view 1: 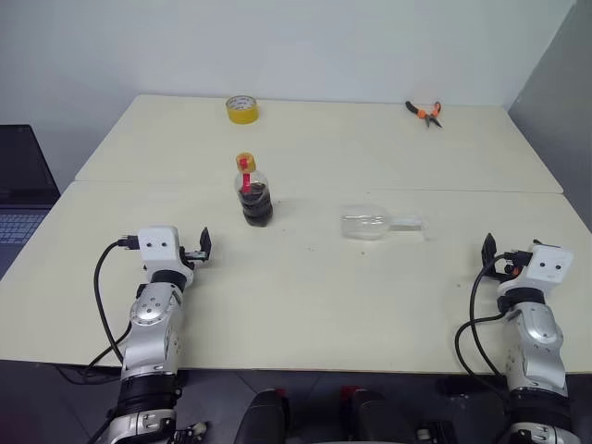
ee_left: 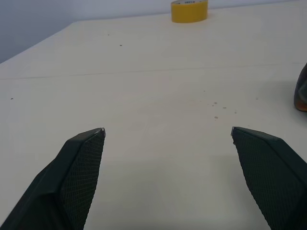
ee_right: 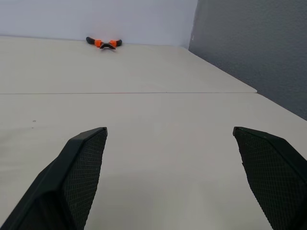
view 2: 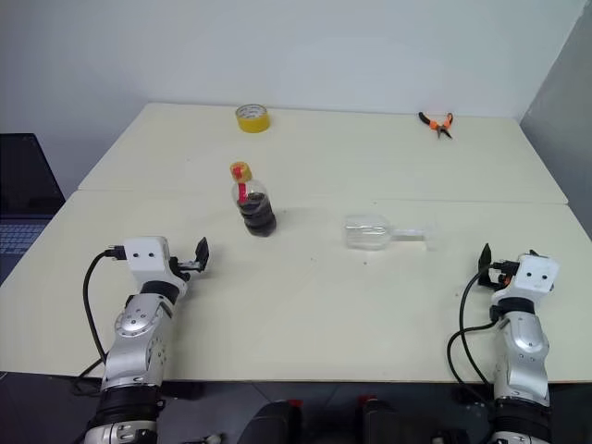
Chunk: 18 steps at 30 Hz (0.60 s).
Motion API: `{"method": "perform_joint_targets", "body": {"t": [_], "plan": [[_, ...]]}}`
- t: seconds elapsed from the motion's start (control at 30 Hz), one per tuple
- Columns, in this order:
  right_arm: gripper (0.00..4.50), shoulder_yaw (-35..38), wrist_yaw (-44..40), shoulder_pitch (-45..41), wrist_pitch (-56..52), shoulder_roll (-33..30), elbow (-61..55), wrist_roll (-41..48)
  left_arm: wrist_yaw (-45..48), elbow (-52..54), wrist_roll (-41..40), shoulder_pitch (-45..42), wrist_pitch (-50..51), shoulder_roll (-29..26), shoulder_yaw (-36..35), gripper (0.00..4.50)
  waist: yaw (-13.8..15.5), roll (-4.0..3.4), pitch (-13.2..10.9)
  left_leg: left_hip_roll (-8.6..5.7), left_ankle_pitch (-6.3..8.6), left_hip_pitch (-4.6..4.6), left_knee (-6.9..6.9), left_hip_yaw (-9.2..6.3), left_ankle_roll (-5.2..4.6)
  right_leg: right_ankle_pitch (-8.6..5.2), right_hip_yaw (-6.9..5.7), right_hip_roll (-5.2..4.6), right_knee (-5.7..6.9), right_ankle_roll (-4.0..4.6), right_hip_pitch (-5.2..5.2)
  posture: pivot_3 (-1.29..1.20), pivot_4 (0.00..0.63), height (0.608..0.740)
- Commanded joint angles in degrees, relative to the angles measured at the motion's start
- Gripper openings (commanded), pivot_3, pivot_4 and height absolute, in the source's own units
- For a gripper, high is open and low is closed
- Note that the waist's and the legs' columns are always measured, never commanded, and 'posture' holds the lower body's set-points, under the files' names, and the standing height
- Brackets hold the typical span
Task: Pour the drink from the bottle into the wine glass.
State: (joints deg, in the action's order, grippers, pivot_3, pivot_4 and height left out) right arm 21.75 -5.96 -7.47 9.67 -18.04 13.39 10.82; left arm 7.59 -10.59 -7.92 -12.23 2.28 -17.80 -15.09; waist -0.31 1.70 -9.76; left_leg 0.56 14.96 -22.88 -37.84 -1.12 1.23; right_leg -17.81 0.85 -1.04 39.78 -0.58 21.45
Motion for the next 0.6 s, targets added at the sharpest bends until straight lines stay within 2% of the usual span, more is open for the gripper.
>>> {"method": "perform_joint_targets", "body": {"t": [0.03, 0.33, 0.6], "plan": [[4.5, 0.42, -0.47, -0.13, 1.41, -0.46, -2.49, 0.51, -0.37, 0.52, 1.14, -0.45, -1.66, -0.96, -0.12, 4.46, 0.0, 0.0, 0.0, 0.0, 0.0, 0.0, 0.0, 0.0, 0.0, 0.0, 0.0, 0.0, 0.0, 0.0, 0.0, 0.0, 0.15, 0.74], [4.5, -0.46, -2.57, 0.36, 1.47, -0.42, -4.03, 0.87, 1.86, 0.61, 0.33, 0.59, -3.29, -1.38, -0.41, 4.46, -0.01, -0.01, 0.0, 0.0, 0.0, 0.0, 0.0, 0.0, 0.0, 0.0, 0.0, 0.0, 0.0, 0.0, 0.0, 0.0, 0.15, 0.74], [4.5, -2.78, -8.14, 3.17, -0.46, -0.55, -10.94, 3.19, 5.35, 0.86, -1.03, 1.18, -2.85, -1.73, -0.02, 4.46, -0.01, -0.01, -0.01, 0.0, 0.0, 0.0, 0.0, 0.0, 0.0, 0.0, 0.0, 0.0, -0.01, 0.0, 0.0, 0.0, 0.15, 0.74]]}}
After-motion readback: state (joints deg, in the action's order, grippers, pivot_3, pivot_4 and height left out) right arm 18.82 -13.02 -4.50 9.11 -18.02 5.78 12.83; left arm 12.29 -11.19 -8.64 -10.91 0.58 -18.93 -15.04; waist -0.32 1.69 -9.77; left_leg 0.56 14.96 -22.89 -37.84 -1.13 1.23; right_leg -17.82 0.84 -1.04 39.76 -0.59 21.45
